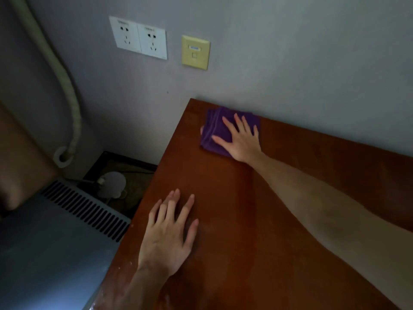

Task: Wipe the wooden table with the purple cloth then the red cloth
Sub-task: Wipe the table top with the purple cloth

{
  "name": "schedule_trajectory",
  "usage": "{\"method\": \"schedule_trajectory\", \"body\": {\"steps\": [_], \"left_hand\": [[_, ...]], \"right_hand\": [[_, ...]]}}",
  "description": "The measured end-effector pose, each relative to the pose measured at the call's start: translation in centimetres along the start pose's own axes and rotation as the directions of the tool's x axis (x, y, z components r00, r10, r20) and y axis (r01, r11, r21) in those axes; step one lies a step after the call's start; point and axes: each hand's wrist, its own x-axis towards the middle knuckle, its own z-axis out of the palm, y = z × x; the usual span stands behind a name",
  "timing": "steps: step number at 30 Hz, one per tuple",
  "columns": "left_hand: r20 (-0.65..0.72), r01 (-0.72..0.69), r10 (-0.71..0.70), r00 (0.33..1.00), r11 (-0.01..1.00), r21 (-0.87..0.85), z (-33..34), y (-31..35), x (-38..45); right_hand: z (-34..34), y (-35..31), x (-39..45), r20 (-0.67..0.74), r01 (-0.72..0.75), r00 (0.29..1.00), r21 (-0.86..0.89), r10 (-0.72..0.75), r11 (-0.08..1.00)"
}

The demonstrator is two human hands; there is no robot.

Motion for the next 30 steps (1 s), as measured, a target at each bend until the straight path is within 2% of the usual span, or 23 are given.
{"method": "schedule_trajectory", "body": {"steps": [5,11,15,19,21,23,27,30], "left_hand": [[-0.017,-0.015,0.015,1.000,1.000,0.020,-0.1,-0.2,0.0],[-0.027,0.000,0.000,1.000,1.000,0.007,-0.5,0.0,0.0],[0.005,0.013,-0.013,1.000,1.000,0.002,-0.7,0.0,-0.2],[0.029,0.035,-0.035,0.999,0.999,0.002,-0.9,0.5,-0.2],[0.043,0.054,-0.053,0.998,0.999,-0.004,-1.0,0.5,-0.3],[0.052,0.074,-0.073,0.996,0.997,-0.008,-1.0,0.6,-0.3],[0.056,0.080,-0.079,0.995,0.997,-0.014,-0.9,0.7,-0.2],[0.047,0.070,-0.069,0.997,0.997,-0.017,-0.9,0.6,-0.3]], "right_hand": [[-0.5,-0.5,4.3,0.019,-0.044,0.999,0.014,0.044,0.999],[-0.7,1.4,-0.6,-0.003,0.024,1.000,-0.018,-0.025,1.000],[-0.5,5.2,-10.5,0.002,0.041,0.999,-0.055,-0.041,0.998],[0.0,9.4,-29.2,-0.060,0.058,0.996,-0.061,-0.062,0.996],[0.5,10.5,-38.8,-0.083,0.034,0.996,-0.092,-0.042,0.995],[1.2,10.9,-44.9,-0.090,-0.012,0.996,-0.150,-0.002,0.989],[2.0,10.6,-45.9,-0.058,-0.087,0.995,-0.235,0.075,0.968],[1.2,11.1,-43.0,-0.053,-0.002,0.999,-0.215,-0.009,0.977]]}}
